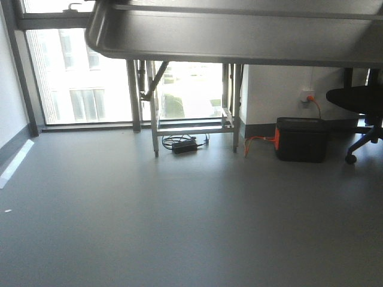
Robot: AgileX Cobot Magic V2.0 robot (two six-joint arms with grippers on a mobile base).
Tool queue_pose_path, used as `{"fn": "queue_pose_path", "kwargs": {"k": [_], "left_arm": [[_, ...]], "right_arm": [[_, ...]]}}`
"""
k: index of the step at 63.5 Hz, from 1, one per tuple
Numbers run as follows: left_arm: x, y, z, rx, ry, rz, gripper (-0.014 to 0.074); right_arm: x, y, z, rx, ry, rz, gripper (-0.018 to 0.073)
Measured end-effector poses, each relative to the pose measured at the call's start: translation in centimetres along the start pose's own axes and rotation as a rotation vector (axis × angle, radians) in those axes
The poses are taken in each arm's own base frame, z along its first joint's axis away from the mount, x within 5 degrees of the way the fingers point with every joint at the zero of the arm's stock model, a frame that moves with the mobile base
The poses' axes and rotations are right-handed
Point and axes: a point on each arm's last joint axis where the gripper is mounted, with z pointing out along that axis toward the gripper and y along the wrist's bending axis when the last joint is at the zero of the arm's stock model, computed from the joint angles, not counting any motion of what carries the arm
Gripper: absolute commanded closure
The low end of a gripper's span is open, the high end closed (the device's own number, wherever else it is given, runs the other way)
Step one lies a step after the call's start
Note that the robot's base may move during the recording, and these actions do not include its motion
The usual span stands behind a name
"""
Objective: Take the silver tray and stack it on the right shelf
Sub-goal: 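Hold the silver tray raised while the base drives to another shelf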
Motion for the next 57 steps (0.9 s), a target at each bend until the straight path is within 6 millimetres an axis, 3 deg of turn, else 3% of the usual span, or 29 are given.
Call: {"fn": "queue_pose_path", "kwargs": {"k": [57], "left_arm": [[0.07, -0.07, 0.06, 0.004, 0.009, -0.004, 0.0689]], "right_arm": [[0.03, -0.06, 0.0, 0.007, 0.004, -0.004, 0.0503]]}}
